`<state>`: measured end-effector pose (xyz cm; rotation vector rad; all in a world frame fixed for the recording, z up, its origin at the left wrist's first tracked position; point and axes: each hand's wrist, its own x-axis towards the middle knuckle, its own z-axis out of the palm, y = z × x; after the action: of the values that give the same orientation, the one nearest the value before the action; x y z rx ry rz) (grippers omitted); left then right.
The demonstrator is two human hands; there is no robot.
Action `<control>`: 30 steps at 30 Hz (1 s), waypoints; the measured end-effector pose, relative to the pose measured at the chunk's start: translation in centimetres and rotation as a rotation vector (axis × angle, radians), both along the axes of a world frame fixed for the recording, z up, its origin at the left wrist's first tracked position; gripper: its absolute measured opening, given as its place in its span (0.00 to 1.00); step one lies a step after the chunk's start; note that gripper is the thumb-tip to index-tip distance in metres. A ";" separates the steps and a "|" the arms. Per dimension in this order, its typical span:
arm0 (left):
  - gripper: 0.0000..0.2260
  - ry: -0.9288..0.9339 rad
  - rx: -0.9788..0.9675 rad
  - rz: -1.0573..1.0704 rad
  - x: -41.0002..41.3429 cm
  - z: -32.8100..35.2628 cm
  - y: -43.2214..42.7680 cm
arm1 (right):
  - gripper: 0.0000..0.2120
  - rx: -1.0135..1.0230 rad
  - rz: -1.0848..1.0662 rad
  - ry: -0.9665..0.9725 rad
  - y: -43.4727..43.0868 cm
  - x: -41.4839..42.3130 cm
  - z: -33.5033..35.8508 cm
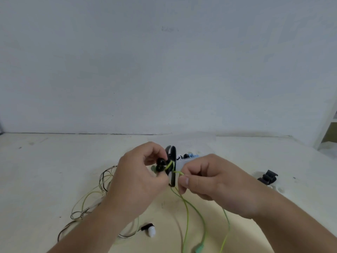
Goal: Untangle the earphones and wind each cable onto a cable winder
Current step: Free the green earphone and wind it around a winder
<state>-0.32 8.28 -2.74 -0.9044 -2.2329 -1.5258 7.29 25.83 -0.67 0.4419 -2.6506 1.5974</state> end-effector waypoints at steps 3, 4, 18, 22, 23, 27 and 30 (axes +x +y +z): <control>0.14 0.076 -0.126 -0.005 0.4 -0.4 0.1 | 0.11 -0.073 -0.105 0.061 0.3 0.0 0.2; 0.14 0.076 -0.138 -0.016 0.5 -0.4 0.1 | 0.11 -0.081 -0.162 0.091 0.4 0.1 0.3; 0.12 -0.297 0.283 -0.335 0.6 0.8 0.3 | 0.14 0.131 -0.280 -0.014 0.8 -1.0 -1.1; 0.11 -0.270 0.290 -0.176 0.2 0.4 0.3 | 0.14 0.075 -0.049 -0.093 0.0 -0.8 -1.3; 0.11 -0.255 0.281 -0.147 0.1 0.3 0.3 | 0.13 0.077 -0.020 -0.089 -0.2 -0.8 -1.1; 0.11 -0.199 0.257 -0.074 0.0 0.2 0.4 | 0.14 0.043 -0.032 -0.116 0.2 -0.4 -0.7; 0.13 -0.129 0.209 -0.036 0.0 0.2 0.4 | 0.14 0.098 -0.034 -0.112 0.4 -0.1 -0.3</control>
<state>-0.29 8.64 -2.59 -0.8084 -2.0999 -1.8413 7.17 26.21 -0.94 0.3157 -2.8123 1.5316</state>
